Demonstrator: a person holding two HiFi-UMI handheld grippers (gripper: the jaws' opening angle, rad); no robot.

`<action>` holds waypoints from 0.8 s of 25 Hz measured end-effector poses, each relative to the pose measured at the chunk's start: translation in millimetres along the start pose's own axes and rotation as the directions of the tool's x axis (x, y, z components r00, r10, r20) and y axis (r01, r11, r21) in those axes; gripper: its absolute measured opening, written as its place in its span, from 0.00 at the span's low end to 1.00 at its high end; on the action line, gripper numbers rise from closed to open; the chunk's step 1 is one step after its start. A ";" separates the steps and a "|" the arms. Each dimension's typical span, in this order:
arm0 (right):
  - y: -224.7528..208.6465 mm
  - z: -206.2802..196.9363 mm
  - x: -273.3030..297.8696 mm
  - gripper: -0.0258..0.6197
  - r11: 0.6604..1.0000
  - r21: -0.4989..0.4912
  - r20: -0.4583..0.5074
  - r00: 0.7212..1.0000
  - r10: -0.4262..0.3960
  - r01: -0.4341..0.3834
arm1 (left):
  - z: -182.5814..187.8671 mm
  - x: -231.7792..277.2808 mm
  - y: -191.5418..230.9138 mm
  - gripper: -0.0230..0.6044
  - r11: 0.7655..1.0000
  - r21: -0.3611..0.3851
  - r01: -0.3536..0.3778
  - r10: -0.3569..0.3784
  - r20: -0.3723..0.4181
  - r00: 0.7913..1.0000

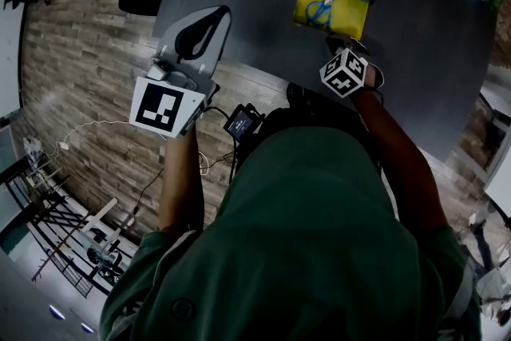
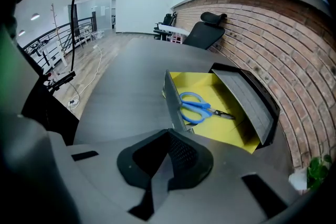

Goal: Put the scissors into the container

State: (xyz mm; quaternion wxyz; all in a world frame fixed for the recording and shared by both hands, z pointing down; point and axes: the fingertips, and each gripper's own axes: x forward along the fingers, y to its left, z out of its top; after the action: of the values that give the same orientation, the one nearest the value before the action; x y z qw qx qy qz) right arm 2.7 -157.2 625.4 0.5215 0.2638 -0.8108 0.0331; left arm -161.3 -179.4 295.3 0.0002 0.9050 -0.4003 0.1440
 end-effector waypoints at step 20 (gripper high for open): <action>-82.0 2.6 39.5 0.05 0.999 -0.042 -0.055 0.998 -0.031 0.029 | -7.5 0.2 16.6 0.04 0.999 -0.021 -0.036 0.035 -0.030 0.999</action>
State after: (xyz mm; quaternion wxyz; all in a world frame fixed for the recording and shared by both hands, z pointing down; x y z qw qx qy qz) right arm 25.9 -243.9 640.1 0.5494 0.2641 -0.7925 0.0160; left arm -175.2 -189.9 300.6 0.0133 0.8954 -0.4179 0.1531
